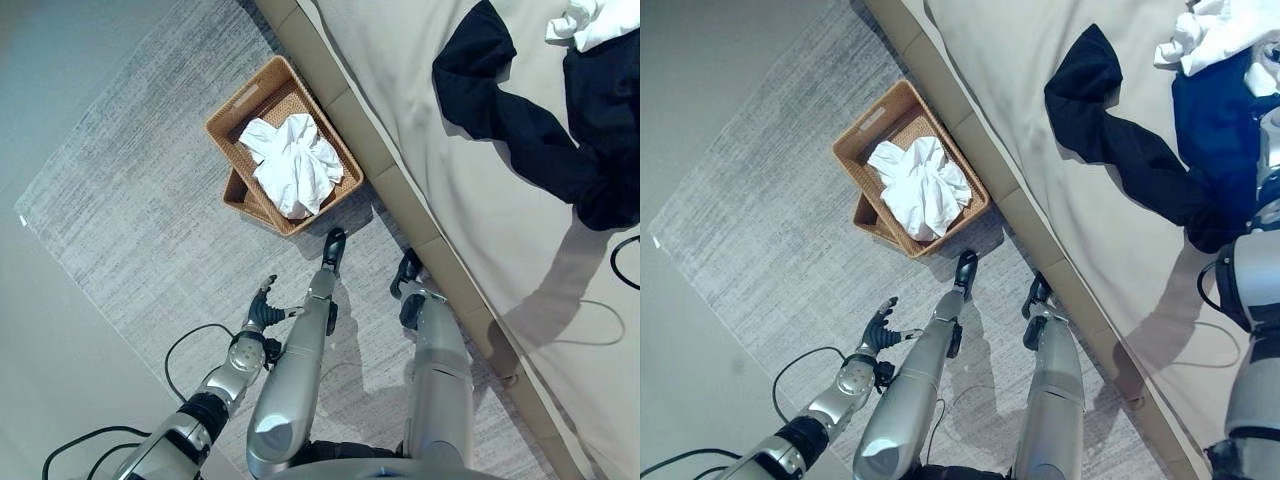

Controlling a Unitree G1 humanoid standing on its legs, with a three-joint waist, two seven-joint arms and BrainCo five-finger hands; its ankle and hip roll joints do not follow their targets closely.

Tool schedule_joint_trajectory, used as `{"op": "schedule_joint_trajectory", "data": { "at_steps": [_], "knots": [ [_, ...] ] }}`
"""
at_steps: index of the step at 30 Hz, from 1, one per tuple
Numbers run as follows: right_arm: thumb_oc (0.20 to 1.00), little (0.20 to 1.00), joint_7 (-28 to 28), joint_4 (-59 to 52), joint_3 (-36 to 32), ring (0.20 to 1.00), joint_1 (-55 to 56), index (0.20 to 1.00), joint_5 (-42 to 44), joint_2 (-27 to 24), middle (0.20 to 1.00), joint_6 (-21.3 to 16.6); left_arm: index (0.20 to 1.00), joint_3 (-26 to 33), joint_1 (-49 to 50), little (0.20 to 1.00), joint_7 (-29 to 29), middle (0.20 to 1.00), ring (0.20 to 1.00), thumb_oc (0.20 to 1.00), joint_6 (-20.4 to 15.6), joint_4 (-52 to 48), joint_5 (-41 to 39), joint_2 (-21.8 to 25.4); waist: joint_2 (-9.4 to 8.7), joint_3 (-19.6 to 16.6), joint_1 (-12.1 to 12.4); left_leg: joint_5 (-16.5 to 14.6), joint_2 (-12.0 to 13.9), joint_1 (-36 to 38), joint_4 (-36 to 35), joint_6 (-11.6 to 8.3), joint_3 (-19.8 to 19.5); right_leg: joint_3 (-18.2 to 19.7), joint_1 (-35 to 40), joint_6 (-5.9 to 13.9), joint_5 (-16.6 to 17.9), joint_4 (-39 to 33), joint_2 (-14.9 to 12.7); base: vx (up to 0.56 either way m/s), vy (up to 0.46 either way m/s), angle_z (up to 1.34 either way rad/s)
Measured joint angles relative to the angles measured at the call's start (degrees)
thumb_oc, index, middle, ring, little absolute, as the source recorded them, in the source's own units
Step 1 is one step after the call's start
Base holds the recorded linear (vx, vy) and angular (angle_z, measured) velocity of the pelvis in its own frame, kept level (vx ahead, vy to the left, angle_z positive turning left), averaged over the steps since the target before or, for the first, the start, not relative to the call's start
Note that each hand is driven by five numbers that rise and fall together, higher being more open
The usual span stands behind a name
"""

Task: Pick up clothes into the bucket

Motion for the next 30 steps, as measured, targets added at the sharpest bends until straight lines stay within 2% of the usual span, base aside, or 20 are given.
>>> {"op": "schedule_joint_trajectory", "data": {
  "at_steps": [4, 7, 13, 17, 23, 30],
  "knots": [
    [0.2, 0.2, 0.3, -0.1, 1.5, 0.2, -0.5, 0.2, 0.0, 0.0, 0.2, 0.0, 1.0, 0.3, 0.0, 1.0, 0.8, 1.0, 1.0, 1.0, -0.8, -1.4, -0.2, 1.1, 0.13, 0.0, 0.2, -4.4, -0.2, -6.3, 10.4, 0.41, 0.4, 0.8, -4.3, -0.84, -1.6, 5.6, -0.1, 0.02, 0.0, -0.07],
    [0.2, 0.2, 0.4, 0.0, 1.5, 0.2, -0.5, 0.2, -0.1, -0.1, 0.2, 0.0, 1.0, 0.6, 0.3, 1.0, 1.2, 1.0, 1.0, 1.0, -0.9, -0.7, -0.6, 1.4, 0.14, 0.0, 0.0, -6.7, -0.1, -9.3, 15.6, 0.58, 0.7, 1.2, -6.5, -1.38, -2.6, 8.7, 0.0, 0.01, 0.009, -0.06],
    [0.2, 0.2, 0.4, -0.1, 2.7, 0.2, -0.5, 0.2, -0.1, -0.1, 0.2, 0.0, 1.0, 2.0, 0.9, 1.0, 2.6, 1.0, 1.0, 1.0, -1.2, -1.0, -2.1, 1.5, 0.14, 0.0, -0.2, -8.8, 0.0, -13.5, 22.0, 0.67, 1.8, 2.6, -9.9, -1.35, -3.7, 12.6, 0.2, 0.0, 0.014, -0.09],
    [0.2, 0.2, 0.0, -0.4, 2.8, 0.2, -0.5, 0.2, 0.0, -0.2, 0.2, 0.0, 1.0, 2.6, 2.2, 1.0, 2.8, 1.0, 1.0, 1.0, -1.1, -1.0, -2.2, 1.5, 0.14, 0.0, -0.2, -8.9, -0.1, -14.3, 22.7, 0.7, 2.0, 3.0, -10.6, -1.19, -3.6, 12.7, 0.2, 0.0, 0.007, -0.02],
    [0.2, 0.2, -5.2, -6.5, 2.7, 0.2, -1.0, 0.2, 0.0, -0.7, 0.2, -1.2, 1.0, 2.9, 3.3, 1.0, 3.2, 1.0, 1.0, 1.0, -1.0, 0.5, -2.1, 1.5, 0.12, -0.1, -0.3, -8.7, 0.1, -14.0, 22.6, 0.97, 2.2, 3.2, -10.0, -0.53, -3.0, 11.9, 0.5, -0.03, 0.006, -0.02],
    [0.2, 0.2, -11.1, -16.1, 3.5, 0.2, -3.2, 0.2, 0.0, -1.0, 0.2, -3.9, 1.0, 3.2, 3.3, 1.0, 3.8, 1.0, 1.0, 1.0, -1.3, 2.3, -1.9, 1.5, -0.23, 0.0, -1.3, -8.3, 1.3, -7.1, 19.0, 1.49, 3.0, 3.4, -2.8, 0.04, -0.8, 6.4, 2.0, -0.04, 0.035, -0.1]
  ]
}}
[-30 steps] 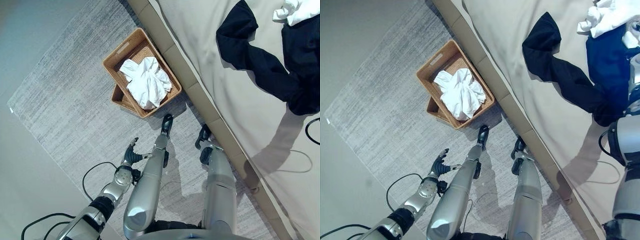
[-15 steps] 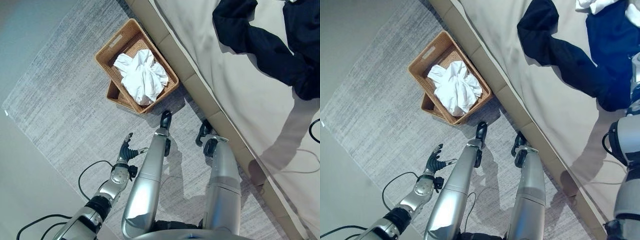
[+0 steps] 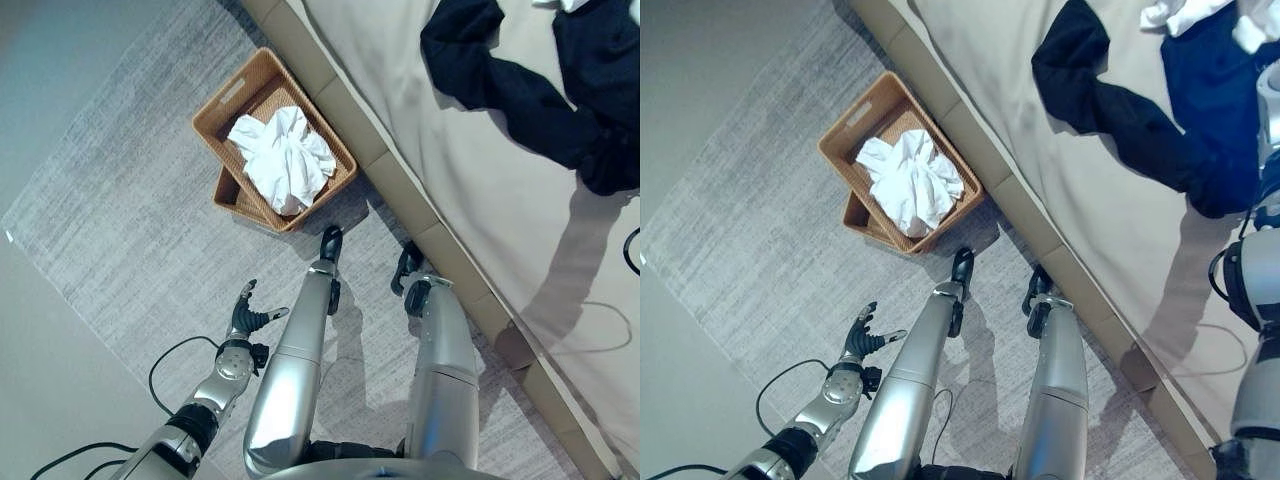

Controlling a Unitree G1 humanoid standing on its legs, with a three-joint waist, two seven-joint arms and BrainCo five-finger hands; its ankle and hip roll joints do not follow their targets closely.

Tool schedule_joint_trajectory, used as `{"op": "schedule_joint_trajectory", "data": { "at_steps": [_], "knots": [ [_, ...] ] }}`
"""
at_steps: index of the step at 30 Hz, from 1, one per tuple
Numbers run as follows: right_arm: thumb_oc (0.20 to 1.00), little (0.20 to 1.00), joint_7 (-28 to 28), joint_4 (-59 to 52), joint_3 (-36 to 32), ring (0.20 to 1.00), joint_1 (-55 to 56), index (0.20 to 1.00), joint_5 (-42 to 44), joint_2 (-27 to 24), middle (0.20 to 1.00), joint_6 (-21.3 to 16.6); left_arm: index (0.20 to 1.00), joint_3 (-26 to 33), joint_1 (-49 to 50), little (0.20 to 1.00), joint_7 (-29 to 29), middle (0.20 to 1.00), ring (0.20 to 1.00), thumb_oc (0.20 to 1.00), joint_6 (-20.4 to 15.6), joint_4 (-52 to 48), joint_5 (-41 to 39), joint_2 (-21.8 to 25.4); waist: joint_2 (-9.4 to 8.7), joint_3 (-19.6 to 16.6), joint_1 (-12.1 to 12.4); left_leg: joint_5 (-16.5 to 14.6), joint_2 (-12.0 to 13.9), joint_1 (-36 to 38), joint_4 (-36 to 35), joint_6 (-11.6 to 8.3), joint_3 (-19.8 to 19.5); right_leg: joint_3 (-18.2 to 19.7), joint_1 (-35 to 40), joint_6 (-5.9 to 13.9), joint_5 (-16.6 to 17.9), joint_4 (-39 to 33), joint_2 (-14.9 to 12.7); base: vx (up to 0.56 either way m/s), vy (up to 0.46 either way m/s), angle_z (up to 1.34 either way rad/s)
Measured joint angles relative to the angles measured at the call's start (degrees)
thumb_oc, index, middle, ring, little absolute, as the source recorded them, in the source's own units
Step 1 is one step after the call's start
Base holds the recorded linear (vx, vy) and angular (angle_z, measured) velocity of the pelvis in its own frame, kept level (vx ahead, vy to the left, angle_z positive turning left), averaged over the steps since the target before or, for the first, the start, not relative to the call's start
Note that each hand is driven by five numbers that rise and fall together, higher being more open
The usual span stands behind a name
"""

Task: Pick up clothes into the bucket

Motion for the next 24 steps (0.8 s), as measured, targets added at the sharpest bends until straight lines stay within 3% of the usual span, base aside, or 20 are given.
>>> {"op": "schedule_joint_trajectory", "data": {
  "at_steps": [3, 6, 18, 23, 24],
  "knots": [
    [0.2, 0.2, -2.8, -9.8, 0.9, 0.2, -1.2, 0.2, -0.3, -0.2, 0.2, -1.6, 1.0, 0.9, 0.2, 1.0, 0.2, 1.0, 1.0, 1.0, 0.0, 3.5, 1.1, 0.2, -1.34, -0.1, -1.9, 0.2, 1.1, 5.5, -3.6, 0.64, 0.6, 0.0, 5.8, 0.82, 2.1, -5.3, 1.4, -0.06, 0.042, -0.22],
    [0.2, 0.2, -4.5, -10.4, 1.6, 0.2, -2.6, 0.2, -1.2, -0.3, 0.2, -2.6, 1.0, 1.5, 0.2, 1.0, 0.4, 1.0, 1.0, 1.0, -0.3, 3.8, 2.2, 0.9, -3.14, -0.3, -2.4, 0.8, 1.6, 9.3, -6.4, 1.22, 1.5, 0.2, 9.6, 1.01, 3.4, -8.9, 2.0, -0.06, 0.028, -0.17],
    [0.2, 0.2, -5.2, -12.1, -1.6, 0.2, -2.9, 0.2, -1.3, -0.8, 0.2, -3.6, 1.0, 5.2, 1.0, 1.0, -1.0, 1.0, 1.0, 1.0, -0.7, 5.3, 2.3, 2.5, -5.68, -0.7, -2.2, 2.8, 2.5, 32.0, -19.4, 0.84, 2.0, -0.6, 33.0, 2.18, 6.8, -24.0, 3.5, 0.07, 0.02, -0.03],
    [0.2, 0.2, -4.8, -12.1, -4.6, 0.2, -2.7, 0.2, -1.3, -0.9, 0.2, -3.9, 1.0, 5.5, 2.6, 1.0, -2.5, 1.0, 1.0, 1.0, -0.7, 1.5, 2.3, 3.8, -6.12, -4.8, -2.3, 3.1, 2.7, 38.1, -23.8, 0.83, 2.4, -0.9, 39.4, 3.15, 8.2, -29.4, 4.1, 0.12, 0.02, -0.05],
    [0.2, 0.2, -4.7, -12.3, -4.7, 0.2, -2.6, 0.2, -1.3, -0.9, 0.2, -4.0, 1.0, 5.4, 3.8, 1.0, -2.9, 1.0, 1.0, 1.0, -0.7, -0.6, 2.3, 3.9, -6.2, -7.3, -2.3, 3.4, 2.8, 38.9, -25.1, 0.82, 2.7, -0.8, 40.1, 3.31, 8.6, -30.7, 4.2, 0.1, 0.02, -0.11]
  ]
}}
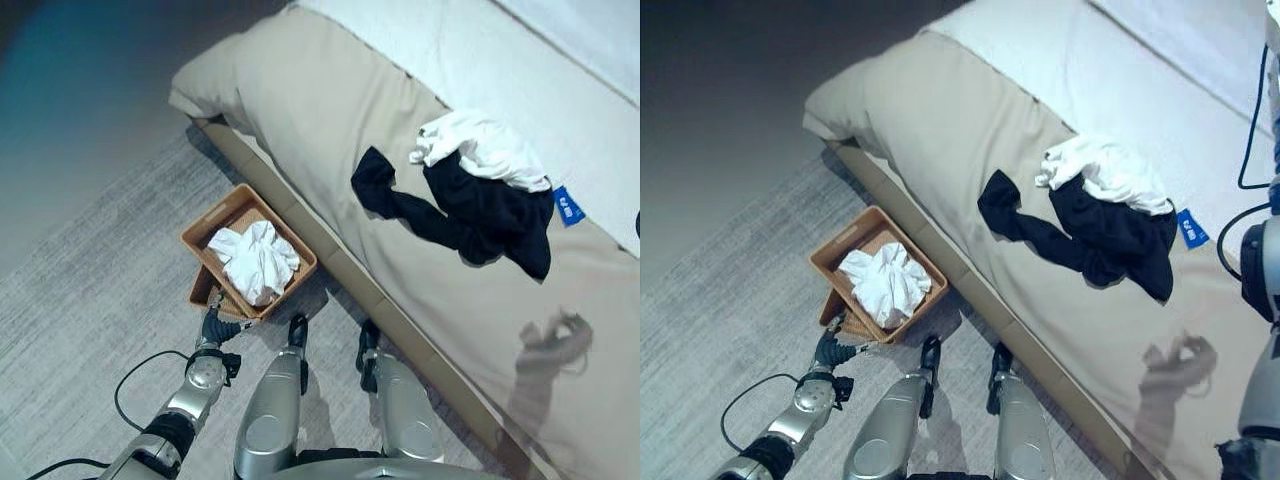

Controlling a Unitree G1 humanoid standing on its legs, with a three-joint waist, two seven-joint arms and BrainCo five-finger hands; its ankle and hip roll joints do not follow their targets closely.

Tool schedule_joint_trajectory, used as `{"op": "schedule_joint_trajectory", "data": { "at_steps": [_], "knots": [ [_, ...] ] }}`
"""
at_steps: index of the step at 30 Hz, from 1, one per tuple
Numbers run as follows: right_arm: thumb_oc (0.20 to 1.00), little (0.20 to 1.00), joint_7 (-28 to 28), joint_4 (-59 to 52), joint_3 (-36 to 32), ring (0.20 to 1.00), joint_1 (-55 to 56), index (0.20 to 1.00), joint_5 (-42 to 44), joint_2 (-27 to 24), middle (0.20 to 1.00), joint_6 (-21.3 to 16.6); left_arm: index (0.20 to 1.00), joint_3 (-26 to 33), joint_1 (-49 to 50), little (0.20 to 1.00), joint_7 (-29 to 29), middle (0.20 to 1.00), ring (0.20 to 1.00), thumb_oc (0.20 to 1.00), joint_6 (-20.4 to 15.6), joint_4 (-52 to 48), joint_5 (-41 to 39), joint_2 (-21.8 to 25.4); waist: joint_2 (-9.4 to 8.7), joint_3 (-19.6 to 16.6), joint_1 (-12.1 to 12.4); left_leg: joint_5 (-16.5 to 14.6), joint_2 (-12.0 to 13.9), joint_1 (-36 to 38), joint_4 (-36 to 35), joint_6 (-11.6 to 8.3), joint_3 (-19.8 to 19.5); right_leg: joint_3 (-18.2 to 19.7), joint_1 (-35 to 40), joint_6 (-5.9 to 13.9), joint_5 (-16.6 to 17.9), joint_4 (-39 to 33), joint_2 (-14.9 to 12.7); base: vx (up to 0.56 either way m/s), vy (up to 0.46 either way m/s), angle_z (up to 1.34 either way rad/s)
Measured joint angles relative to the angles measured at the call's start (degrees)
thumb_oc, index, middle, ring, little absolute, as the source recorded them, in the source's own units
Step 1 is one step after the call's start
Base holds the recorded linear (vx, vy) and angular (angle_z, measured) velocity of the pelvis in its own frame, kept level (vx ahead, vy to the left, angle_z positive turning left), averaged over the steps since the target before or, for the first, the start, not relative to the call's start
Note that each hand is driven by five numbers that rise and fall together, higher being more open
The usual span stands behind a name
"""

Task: Pick up clothes into the bucket

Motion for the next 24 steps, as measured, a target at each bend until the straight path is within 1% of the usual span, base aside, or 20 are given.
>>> {"op": "schedule_joint_trajectory", "data": {
  "at_steps": [1, 3, 4, 5, 6, 8, 9, 10, 11, 12, 13, 14, 15, 18, 20, 21, 22, 23, 24],
  "knots": [
    [0.2, 0.2, 0.0, -0.2, -0.1, 0.2, 0.1, 0.2, 0.0, 0.0, 0.2, -0.1, 1.0, 0.0, 0.4, 1.0, -0.2, 1.0, 1.0, 1.0, -0.1, -1.7, 0.0, 0.0, -0.15, -1.8, -0.1, 0.1, 0.1, 0.5, -0.9, -0.18, 0.4, 0.0, 0.5, 0.13, 0.1, -1.0, 0.0, 0.08, 0.017, -0.11],
    [0.2, 0.2, 0.4, -0.7, -0.1, 0.2, 0.6, 0.2, 0.0, -0.1, 0.2, -0.1, 1.0, -0.1, 1.2, 1.0, -1.0, 1.0, 1.0, 1.0, 0.0, -4.7, 0.0, 0.1, -0.1, -3.6, -0.1, 0.5, 0.2, 3.7, -2.9, -0.18, 0.7, 0.0, 4.1, 0.38, 1.3, -3.9, 0.4, 0.08, 0.009, -0.09],
    [0.2, 0.2, 0.7, -1.3, -0.1, 0.2, 1.8, 0.2, 0.0, -0.1, 0.2, -0.2, 1.0, -0.2, 2.3, 1.0, -1.7, 1.0, 1.0, 1.0, -0.3, -7.4, 0.0, 0.9, -0.43, -5.6, -0.2, 0.5, 0.2, 4.8, -3.6, -0.19, 0.8, 0.0, 5.6, 0.46, 1.6, -5.6, 0.6, 0.07, 0.012, -0.08],
    [0.2, 0.2, 0.9, -1.3, -0.1, 0.2, 2.2, 0.2, 0.0, -0.1, 0.2, -0.2, 1.0, -0.3, 2.9, 1.0, -2.0, 1.0, 1.0, 1.0, -0.4, -8.4, 0.0, 1.3, -0.59, -6.6, -0.1, 0.5, 0.2, 5.1, -3.9, -0.19, 0.9, 0.0, 5.9, 0.51, 1.7, -6.0, 0.6, 0.08, 0.01, -0.07],
    [0.2, 0.2, 1.5, -1.2, -0.1, 0.2, 2.3, 0.2, 0.0, -0.1, 0.2, -0.2, 1.0, -0.2, 2.3, 1.0, -2.4, 1.0, 1.0, 1.0, -0.4, -9.6, 0.0, 1.8, -0.84, -7.8, -1.1, 0.5, 0.3, 6.1, -4.7, -0.24, 1.1, 0.0, 7.1, 0.63, 1.9, -7.3, 0.8, 0.08, 0.012, -0.04],
    [0.2, 0.2, 2.8, -1.1, 0.1, 0.2, 2.6, 0.2, 0.0, 0.3, 0.2, -0.2, 1.0, -0.1, 2.6, 1.0, -2.6, 1.0, 1.0, 1.0, -0.4, -10.1, 0.0, 2.1, -1.04, -8.5, -1.4, 0.5, 0.3, 8.0, -5.8, -0.24, 1.2, 0.0, 9.2, 0.85, 2.2, -8.8, 0.9, 0.08, 0.009, -0.09],
    [0.256, 0.256, 5.3, 0.5, 0.8, 0.256, 3.5, 0.256, 0.1, 0.4, 0.256, -0.2, 1.0, -0.1, 2.4, 1.0, -3.2, 1.0, 1.0, 1.0, -0.3, -10.6, 0.0, 2.1, -1.3, -9.9, -1.6, 0.4, 0.4, 9.3, -7.0, -0.4, 1.9, 0.5, 10.1, 0.92, 2.2, -9.8, 1.0, 0.08, -0.005, -0.19],
    [0.492, 0.492, 6.5, 1.8, 1.6, 0.492, 3.9, 0.492, 0.2, 0.5, 0.492, 0.0, 1.0, -0.1, 2.6, 1.0, -3.5, 1.0, 1.0, 1.0, -0.3, -10.9, 0.0, 2.1, -1.38, -10.8, -1.4, 0.4, 0.5, 9.6, -7.5, -0.4, 2.3, 0.9, 10.2, 0.93, 2.4, -10.3, 1.2, 0.08, -0.016, -0.21],
    [0.758, 0.758, 8.9, 3.6, 3.4, 0.758, 4.5, 0.758, 0.9, 0.5, 0.758, 0.1, 1.0, -0.1, 2.7, 1.0, -3.9, 1.0, 1.0, 1.0, -0.3, -11.1, -0.2, 2.0, -1.53, -11.7, -1.9, 0.3, 0.6, 10.2, -7.8, -0.43, 2.5, 0.9, 10.8, 0.95, 2.5, -11.0, 1.3, 0.09, -0.02, -0.14],
    [1.0, 1.0, 12.7, 7.0, 6.9, 1.0, 5.0, 1.0, 1.3, 1.0, 1.0, 1.3, 1.0, -0.1, 2.9, 1.0, -4.6, 1.0, 1.0, 1.0, -0.2, -11.4, -0.2, 1.9, -1.77, -12.7, -1.7, 0.3, 0.7, 11.1, -8.4, -0.43, 2.6, 1.0, 11.9, 0.97, 2.8, -11.8, 1.5, 0.06, -0.018, -0.07],
    [1.0, 1.0, 14.1, 8.0, 7.1, 1.0, 5.6, 1.0, 1.5, 1.4, 1.0, 1.9, 1.0, -0.1, 3.0, 1.0, -4.7, 1.0, 1.0, 1.0, -0.2, -11.6, -0.2, 1.8, -1.86, -13.2, -1.7, 0.3, 0.8, 11.2, -8.5, -0.44, 2.6, 1.0, 12.0, 0.97, 2.8, -12.1, 1.5, 0.05, -0.012, -0.05],
    [1.0, 1.0, 16.8, 10.3, 7.0, 1.0, 6.7, 1.0, 2.5, 2.6, 1.0, 2.4, 1.0, -0.1, 3.2, 1.0, -5.1, 1.0, 1.0, 1.0, -0.2, -11.5, -0.2, 1.5, -1.99, -14.2, -2.1, 0.3, 0.9, 11.4, -9.0, -0.46, 2.7, 1.0, 12.1, 0.95, 2.8, -12.4, 1.7, 0.03, -0.007, -0.03],
    [1.0, 1.0, 18.9, 11.1, 6.9, 1.0, 8.2, 1.0, 3.6, 3.9, 1.0, 3.3, 1.0, -0.2, 3.5, 1.0, -5.5, 1.0, 1.0, 1.0, -0.1, -11.5, -0.2, 1.4, -2.06, -14.5, -2.6, 0.3, 1.1, 11.7, -9.0, -0.46, 2.6, 1.0, 12.4, 0.94, 2.8, -12.5, 1.9, 0.01, 0.004, -0.04],
    [1.0, 1.0, 21.4, 11.3, 6.3, 1.0, 13.0, 1.0, 4.6, 6.2, 1.0, 3.8, 1.0, -0.6, 4.3, 1.0, -6.4, 1.0, 1.0, 1.0, 0.2, -11.1, -0.2, 0.5, -1.88, -14.5, -3.0, 0.3, 1.3, 11.8, -9.1, -0.46, 2.9, 1.4, 12.3, 0.93, 2.8, -12.6, 2.1, -0.02, 0.012, -0.07],
    [1.0, 1.0, 22.0, 11.1, 2.4, 1.0, 18.4, 1.0, 6.5, 8.5, 1.0, 3.7, 1.0, -0.6, 5.0, 1.0, -6.7, 1.0, 1.0, 1.0, 0.8, -10.3, -0.2, -0.5, -1.68, -14.4, -2.9, 0.3, 1.5, 11.5, -9.1, -0.49, 3.2, 1.7, 11.7, 0.89, 2.8, -12.4, 2.3, -0.03, 0.022, -0.08],
    [1.0, 1.0, 22.2, 10.1, -2.0, 1.0, 22.5, 1.0, 8.3, 10.1, 1.0, 3.7, 1.0, -0.6, 5.1, 1.0, -6.7, 1.0, 1.0, 1.0, 1.1, -8.6, -0.2, -1.3, -1.52, -14.5, -2.9, 0.2, 1.6, 11.0, -9.0, -0.55, 3.4, 1.9, 11.1, 0.8, 2.7, -12.1, 2.3, -0.04, 0.02, -0.05],
    [1.0, 1.0, 22.2, 9.0, -5.6, 1.0, 26.6, 1.0, 10.4, 11.4, 1.0, 3.5, 1.0, -0.7, 5.3, 1.0, -6.8, 1.0, 1.0, 1.0, 1.3, -7.0, -0.2, -2.2, -0.8, -14.1, -2.9, 0.3, 1.6, 10.3, -8.9, -0.58, 3.4, 1.9, 10.1, 0.82, 2.7, -12.0, 2.3, -0.06, 0.027, -0.04],
    [1.0, 1.0, 21.9, 8.0, -8.9, 1.0, 28.8, 1.0, 11.7, 12.1, 1.0, 3.0, 1.0, -0.6, 5.2, 1.0, -6.8, 1.0, 1.0, 1.0, 1.3, -6.2, -0.2, -2.6, -0.62, -14.1, -2.8, 0.3, 1.6, 9.9, -8.8, -0.58, 3.4, 1.9, 9.9, 0.79, 2.7, -11.7, 2.3, -0.05, 0.019, 0.03],
    [1.0, 1.0, 21.9, 5.6, -15.4, 1.0, 34.8, 1.0, 16.1, 14.2, 1.0, 1.7, 1.0, -0.7, 5.6, 1.0, -6.8, 1.0, 1.0, 1.0, 1.5, -4.2, -0.2, -3.6, 0.27, -13.6, -2.6, 0.4, 1.5, 9.1, -8.5, -0.59, 3.3, 1.9, 9.2, 0.77, 2.7, -11.2, 2.2, -0.03, 0.011, 0.06]
  ]
}}
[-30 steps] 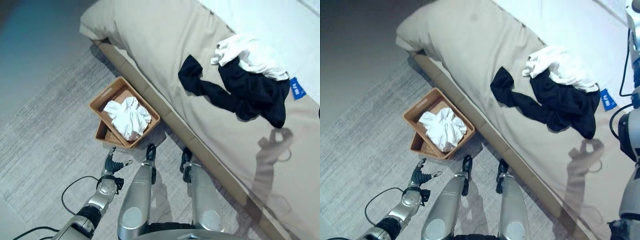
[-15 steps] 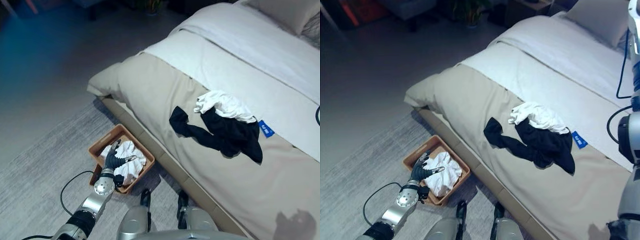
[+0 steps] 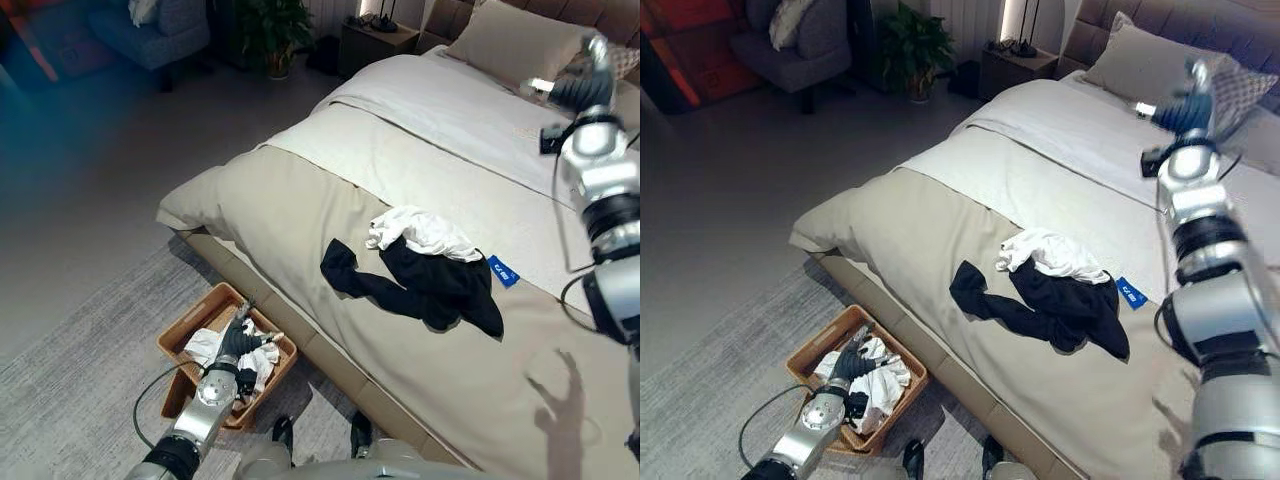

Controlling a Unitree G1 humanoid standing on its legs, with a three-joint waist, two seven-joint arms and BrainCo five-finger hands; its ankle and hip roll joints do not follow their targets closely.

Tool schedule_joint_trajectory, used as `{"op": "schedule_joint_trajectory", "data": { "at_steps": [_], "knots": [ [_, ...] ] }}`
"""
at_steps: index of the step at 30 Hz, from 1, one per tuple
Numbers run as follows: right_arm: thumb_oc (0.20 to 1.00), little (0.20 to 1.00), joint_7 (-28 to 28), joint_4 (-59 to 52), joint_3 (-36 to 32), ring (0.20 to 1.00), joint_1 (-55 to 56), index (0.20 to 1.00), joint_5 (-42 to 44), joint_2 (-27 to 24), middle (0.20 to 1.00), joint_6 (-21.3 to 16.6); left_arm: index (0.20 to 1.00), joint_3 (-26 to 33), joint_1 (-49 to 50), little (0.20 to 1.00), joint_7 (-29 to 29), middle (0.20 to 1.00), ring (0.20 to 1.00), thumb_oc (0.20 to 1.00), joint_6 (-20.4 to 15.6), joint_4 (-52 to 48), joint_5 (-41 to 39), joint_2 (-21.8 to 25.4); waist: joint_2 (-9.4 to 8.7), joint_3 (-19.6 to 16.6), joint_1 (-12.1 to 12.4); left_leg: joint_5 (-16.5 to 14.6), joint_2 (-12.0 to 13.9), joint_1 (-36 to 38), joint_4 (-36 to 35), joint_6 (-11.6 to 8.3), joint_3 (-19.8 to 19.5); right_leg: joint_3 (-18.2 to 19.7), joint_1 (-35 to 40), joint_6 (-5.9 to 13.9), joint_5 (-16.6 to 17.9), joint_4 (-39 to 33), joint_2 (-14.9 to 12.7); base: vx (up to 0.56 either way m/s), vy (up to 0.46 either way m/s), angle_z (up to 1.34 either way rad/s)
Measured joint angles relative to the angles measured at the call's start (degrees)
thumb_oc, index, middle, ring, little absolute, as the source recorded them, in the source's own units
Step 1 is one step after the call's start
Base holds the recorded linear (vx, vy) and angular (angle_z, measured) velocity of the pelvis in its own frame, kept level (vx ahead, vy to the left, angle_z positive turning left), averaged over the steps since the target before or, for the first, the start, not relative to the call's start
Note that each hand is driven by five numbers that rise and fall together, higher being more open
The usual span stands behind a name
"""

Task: Pick up clothes into the bucket

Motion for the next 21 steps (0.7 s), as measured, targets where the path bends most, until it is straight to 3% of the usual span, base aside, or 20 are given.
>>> {"op": "schedule_joint_trajectory", "data": {
  "at_steps": [3, 8, 11, 16, 21],
  "knots": [
    [1.0, 1.0, -0.5, -2.7, -9.6, 1.0, 12.6, 1.0, 9.9, 6.5, 1.0, -3.5, 1.0, 0.2, 1.4, 1.0, 0.0, 1.0, 1.0, 1.0, 0.8, 3.6, 0.0, -1.3, 2.1, 1.3, 0.1, 0.0, -0.1, -0.8, 0.4, 0.0, -1.0, -0.9, -0.1, -0.05, 0.0, 0.1, 0.0, -0.04, 0.013, 0.14],
    [1.0, 1.0, -0.7, -3.1, -10.7, 1.0, 24.6, 1.0, 11.9, 11.2, 1.0, -4.0, 1.0, 0.5, 1.5, 1.0, -0.1, 1.0, 1.0, 1.0, 1.2, 8.7, 0.1, -2.9, 4.23, 4.1, 0.0, 0.0, 0.0, -2.5, 0.9, 0.01, -1.7, -1.7, -1.4, -0.07, 0.0, 0.2, 0.1, -0.05, -0.004, 0.08],
    [1.0, 1.0, -1.2, -2.8, -9.6, 1.0, 28.5, 1.0, 4.7, 11.5, 1.0, -3.3, 1.0, 2.7, 0.9, 1.0, -0.1, 1.0, 1.0, 1.0, 0.9, 11.8, 0.1, -3.7, 4.66, 7.3, -0.2, 0.3, 0.1, -4.7, 1.7, -0.2, -3.1, -3.0, -2.6, -0.12, 0.0, 0.3, 0.1, -0.08, -0.009, 0.2],
    [1.0, 1.0, -5.4, -0.7, -2.2, 1.0, 25.3, 1.0, -16.5, 10.9, 1.0, 0.0, 1.0, 2.7, -1.0, 1.0, 1.2, 1.0, 1.0, 1.0, 1.2, 15.2, 2.2, -3.6, 4.69, 11.5, 0.3, 1.1, 0.3, -7.5, 2.2, -0.55, -4.1, -3.8, -5.7, -0.59, -0.2, 2.1, 0.1, -0.04, 0.001, 0.09],
    [1.0, 1.0, -8.4, 7.3, 1.4, 1.0, 19.9, 1.0, -28.6, 10.8, 1.0, 2.5, 1.0, 2.3, -4.8, 1.0, 3.4, 1.0, 1.0, 1.0, 0.8, 14.8, 4.5, -3.8, 5.94, 15.7, 3.0, 1.5, 0.0, -10.8, 3.9, -0.69, -5.6, -4.8, -9.5, -1.46, -1.7, 6.7, -0.5, -0.04, -0.006, 0.14]
  ]
}}
